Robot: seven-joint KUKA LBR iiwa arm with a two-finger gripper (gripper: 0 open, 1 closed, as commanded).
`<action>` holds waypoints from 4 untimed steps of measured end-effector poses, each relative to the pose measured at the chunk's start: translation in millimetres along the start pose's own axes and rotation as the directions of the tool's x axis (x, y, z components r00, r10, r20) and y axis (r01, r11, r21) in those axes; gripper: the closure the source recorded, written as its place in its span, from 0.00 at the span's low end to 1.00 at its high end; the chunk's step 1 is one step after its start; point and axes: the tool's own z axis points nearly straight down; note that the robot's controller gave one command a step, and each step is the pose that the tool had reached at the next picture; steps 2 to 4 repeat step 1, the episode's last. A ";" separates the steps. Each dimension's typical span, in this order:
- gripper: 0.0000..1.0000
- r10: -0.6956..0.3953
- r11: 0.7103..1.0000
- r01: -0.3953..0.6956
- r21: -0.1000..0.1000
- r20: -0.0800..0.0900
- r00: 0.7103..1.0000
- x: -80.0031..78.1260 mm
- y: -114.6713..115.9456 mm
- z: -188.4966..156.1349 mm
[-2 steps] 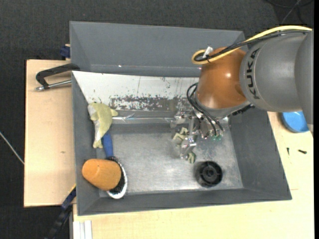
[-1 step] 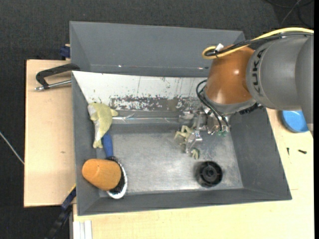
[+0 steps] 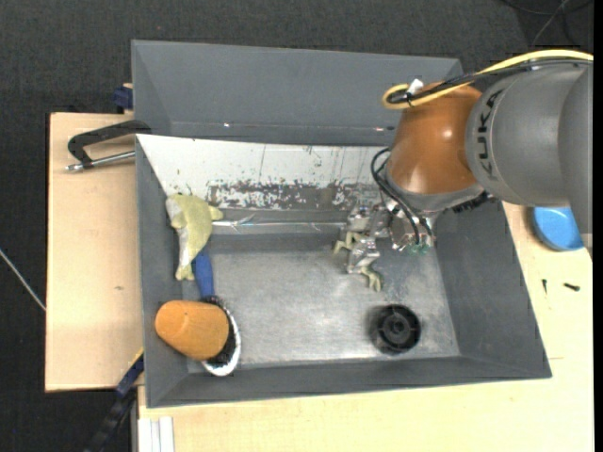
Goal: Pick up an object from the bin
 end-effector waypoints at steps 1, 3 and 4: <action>1.00 -0.044 0.999 0.044 0.003 -0.004 0.999 7.0 5.4 -179.7; 1.00 -0.044 0.999 0.044 0.003 -0.004 0.999 7.0 5.4 -179.7; 1.00 -0.044 0.999 0.044 0.003 -0.004 0.999 7.0 5.4 -179.7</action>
Offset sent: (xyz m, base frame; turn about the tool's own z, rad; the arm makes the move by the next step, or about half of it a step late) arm -0.0131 0.0042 0.1730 -0.0445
